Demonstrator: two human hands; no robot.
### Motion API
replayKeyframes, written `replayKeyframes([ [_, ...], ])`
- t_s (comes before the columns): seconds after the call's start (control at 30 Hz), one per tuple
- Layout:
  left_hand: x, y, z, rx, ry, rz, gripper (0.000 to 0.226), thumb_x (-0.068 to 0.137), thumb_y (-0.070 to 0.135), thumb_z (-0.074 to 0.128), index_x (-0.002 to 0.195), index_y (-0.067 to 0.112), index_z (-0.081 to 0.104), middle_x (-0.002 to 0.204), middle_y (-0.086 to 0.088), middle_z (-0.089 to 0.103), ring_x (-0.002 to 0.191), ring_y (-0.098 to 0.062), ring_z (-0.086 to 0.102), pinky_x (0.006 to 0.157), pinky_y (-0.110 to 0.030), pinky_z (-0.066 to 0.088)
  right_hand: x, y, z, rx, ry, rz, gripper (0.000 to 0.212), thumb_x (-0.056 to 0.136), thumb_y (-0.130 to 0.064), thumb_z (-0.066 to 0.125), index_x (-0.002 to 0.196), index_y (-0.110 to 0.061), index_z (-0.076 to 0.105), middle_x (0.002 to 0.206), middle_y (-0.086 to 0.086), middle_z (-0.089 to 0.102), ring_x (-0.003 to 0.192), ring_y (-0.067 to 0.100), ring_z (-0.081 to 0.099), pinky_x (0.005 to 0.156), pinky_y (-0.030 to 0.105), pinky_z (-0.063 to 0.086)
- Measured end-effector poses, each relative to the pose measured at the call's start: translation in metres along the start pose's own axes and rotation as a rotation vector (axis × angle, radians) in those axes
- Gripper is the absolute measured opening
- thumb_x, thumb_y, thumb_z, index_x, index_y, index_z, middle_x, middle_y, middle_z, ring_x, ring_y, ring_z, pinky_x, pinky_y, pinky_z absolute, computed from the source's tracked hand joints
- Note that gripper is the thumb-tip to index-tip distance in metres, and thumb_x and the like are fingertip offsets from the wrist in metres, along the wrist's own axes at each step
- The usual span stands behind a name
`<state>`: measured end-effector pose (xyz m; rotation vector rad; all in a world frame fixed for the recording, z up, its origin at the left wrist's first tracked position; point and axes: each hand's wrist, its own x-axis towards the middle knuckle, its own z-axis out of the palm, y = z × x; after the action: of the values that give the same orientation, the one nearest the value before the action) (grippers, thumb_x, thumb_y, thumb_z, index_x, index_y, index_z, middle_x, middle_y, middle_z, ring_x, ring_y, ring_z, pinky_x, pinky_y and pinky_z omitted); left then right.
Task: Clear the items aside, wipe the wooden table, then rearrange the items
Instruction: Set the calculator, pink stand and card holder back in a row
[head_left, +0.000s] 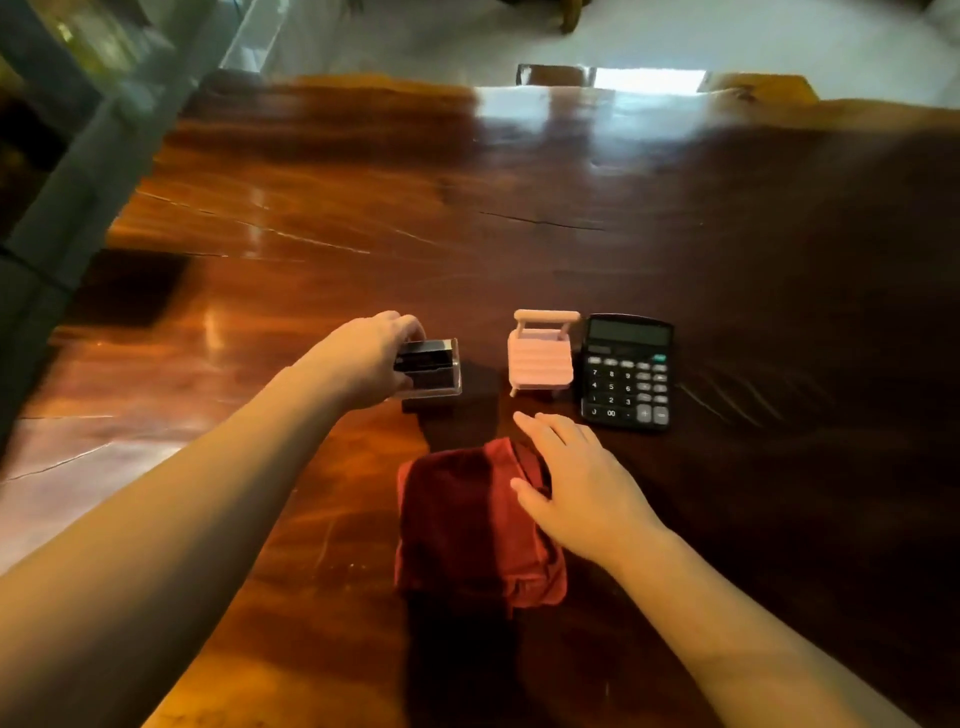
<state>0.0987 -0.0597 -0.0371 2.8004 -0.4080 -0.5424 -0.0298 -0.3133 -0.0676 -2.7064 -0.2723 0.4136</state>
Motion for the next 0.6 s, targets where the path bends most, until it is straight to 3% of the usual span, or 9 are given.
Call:
replayKeyframes([
  [0.27,0.043,0.035,0.013,0.063,-0.032,0.039,0.048,0.080,0.016,0.076,0.123,0.023,0.056,0.123,-0.006,0.060,0.107,-0.028,0.061,0.091,-0.040,0.051,-0.017,0.041,0.004,0.032,0.013,0.056,0.072,0.093,-0.046,0.061,0.156,-0.032,0.028,0.157,-0.002,0.039,0.143,0.018,0.035,0.110,0.041,0.044],
  [0.6,0.049,0.028,0.029,0.061,-0.077,-0.021,0.051,0.079,0.015,0.078,0.124,0.022,0.055,0.123,-0.006,0.059,0.108,-0.028,0.060,0.092,-0.040,0.051,-0.015,0.045,0.011,0.056,0.021,0.032,0.071,0.094,-0.045,0.061,0.155,-0.034,0.027,0.156,-0.005,0.038,0.143,0.016,0.035,0.110,0.039,0.043],
])
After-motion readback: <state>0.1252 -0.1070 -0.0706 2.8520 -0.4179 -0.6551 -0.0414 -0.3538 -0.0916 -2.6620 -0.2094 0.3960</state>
